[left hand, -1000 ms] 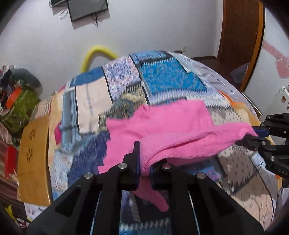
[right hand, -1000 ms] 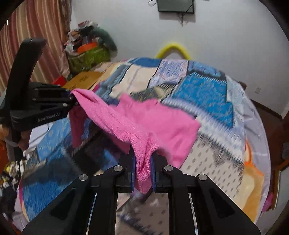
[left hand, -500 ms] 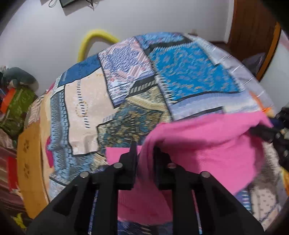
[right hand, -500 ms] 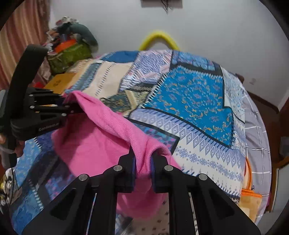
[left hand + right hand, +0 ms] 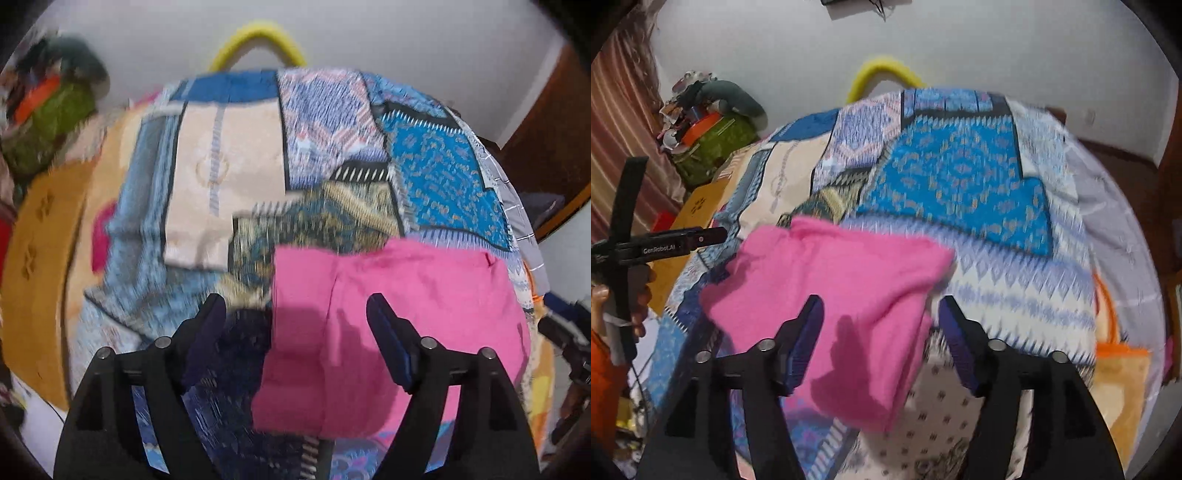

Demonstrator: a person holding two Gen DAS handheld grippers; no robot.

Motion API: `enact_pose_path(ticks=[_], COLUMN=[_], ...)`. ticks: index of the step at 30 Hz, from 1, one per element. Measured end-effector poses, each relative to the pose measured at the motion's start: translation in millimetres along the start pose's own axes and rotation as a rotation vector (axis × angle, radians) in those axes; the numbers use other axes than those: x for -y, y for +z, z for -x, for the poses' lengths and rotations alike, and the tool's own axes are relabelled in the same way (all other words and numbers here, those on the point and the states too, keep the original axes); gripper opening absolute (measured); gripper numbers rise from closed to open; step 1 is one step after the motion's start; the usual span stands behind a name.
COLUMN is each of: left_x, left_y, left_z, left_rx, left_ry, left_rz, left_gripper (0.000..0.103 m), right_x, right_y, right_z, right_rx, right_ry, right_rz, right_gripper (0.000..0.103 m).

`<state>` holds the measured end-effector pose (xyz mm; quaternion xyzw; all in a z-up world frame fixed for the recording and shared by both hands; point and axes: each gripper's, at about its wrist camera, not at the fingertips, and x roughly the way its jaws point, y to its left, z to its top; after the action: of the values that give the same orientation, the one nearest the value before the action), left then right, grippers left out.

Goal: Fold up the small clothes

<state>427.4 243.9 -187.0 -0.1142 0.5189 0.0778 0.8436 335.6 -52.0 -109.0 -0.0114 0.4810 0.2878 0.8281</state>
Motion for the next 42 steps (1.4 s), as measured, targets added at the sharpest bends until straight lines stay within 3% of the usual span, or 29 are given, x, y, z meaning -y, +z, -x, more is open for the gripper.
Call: enact_pose_path(ticks=[1,9,18,20,21,24,26,29,42], left_x=[-3,-17,-3,-1,1,6,9,15,-16], left_y=[-5,-46,-45,-44,-43,-39,-37,-36,-57], left_z=[-4,-41,-42,-43,-42,-43,-43,-37,90], left_rx=[-0.019,-0.152,-0.112,-0.1,-0.092,-0.084,-0.094,-0.086,0.165], left_ry=[-0.017,-0.17,-0.221,-0.238,-0.245,-0.269,-0.312,-0.309,-0.261], left_rz=[0.016,0.148,0.149,0.148,0.145,0.139,0.149,0.137,0.066], left_gripper=[0.078,0.078,0.079,0.078,0.076,0.057,0.034,0.025,0.022], right_x=[3,20,13,11,9,3,-2,-10,-78], right_y=[-6,-37,-33,-32,-31,-28,-27,-26,-21], right_z=[-2,-25,-42,-44,-45,-47,-45,-37,40], right_rx=[-0.008,-0.098,-0.069,-0.05,-0.046,-0.044,-0.035,-0.009,0.127], right_ry=[0.008,0.082,0.162,0.172,0.179,0.189,0.174,0.164,0.237], right_rz=[-0.019,-0.153,-0.191,-0.191,-0.192,-0.185,-0.157,-0.12,0.028], right_gripper=[0.071,0.071,0.071,0.062,0.058,0.036,0.025,0.021,0.019])
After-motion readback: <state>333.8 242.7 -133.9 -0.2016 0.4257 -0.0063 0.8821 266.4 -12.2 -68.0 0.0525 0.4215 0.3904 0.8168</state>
